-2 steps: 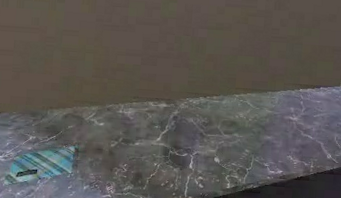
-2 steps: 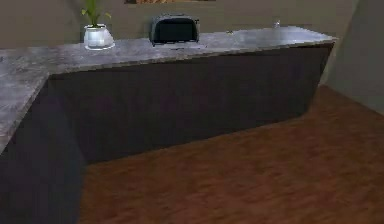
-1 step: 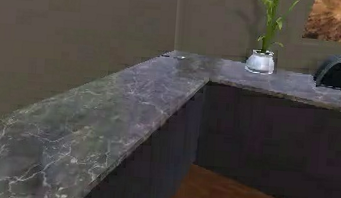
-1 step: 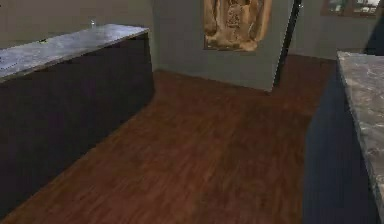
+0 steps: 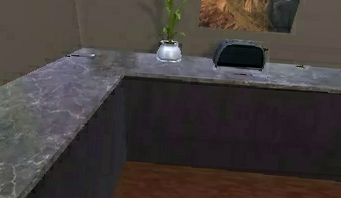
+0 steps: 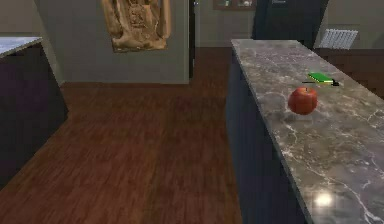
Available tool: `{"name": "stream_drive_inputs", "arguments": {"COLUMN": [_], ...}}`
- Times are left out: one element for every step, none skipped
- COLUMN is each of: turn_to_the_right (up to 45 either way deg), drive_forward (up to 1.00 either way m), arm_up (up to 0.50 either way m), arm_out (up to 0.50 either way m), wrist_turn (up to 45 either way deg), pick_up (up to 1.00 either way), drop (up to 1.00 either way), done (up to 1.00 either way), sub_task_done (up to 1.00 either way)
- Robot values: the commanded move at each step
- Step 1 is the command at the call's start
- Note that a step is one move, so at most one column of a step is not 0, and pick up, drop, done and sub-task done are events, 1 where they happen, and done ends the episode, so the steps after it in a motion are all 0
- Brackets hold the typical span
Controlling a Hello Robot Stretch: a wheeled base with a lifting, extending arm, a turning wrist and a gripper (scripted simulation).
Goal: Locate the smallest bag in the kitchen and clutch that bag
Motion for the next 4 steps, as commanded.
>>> {"name": "stream_drive_inputs", "arguments": {"turn_to_the_right": [0.0, 45.0, 45.0, 45.0], "drive_forward": [0.15, 0.0, 0.0, 0.0], "arm_up": [0.0, 0.0, 0.0, 0.0], "arm_out": [0.0, 0.0, 0.0, 0.0], "wrist_turn": [0.0, 0.0, 0.0, 0.0], "pick_up": [0.0, 0.0, 0.0, 0.0], "drop": [0.0, 0.0, 0.0, 0.0], "done": [0.0, 0.0, 0.0, 0.0], "sub_task_done": [0.0, 0.0, 0.0, 0.0]}}
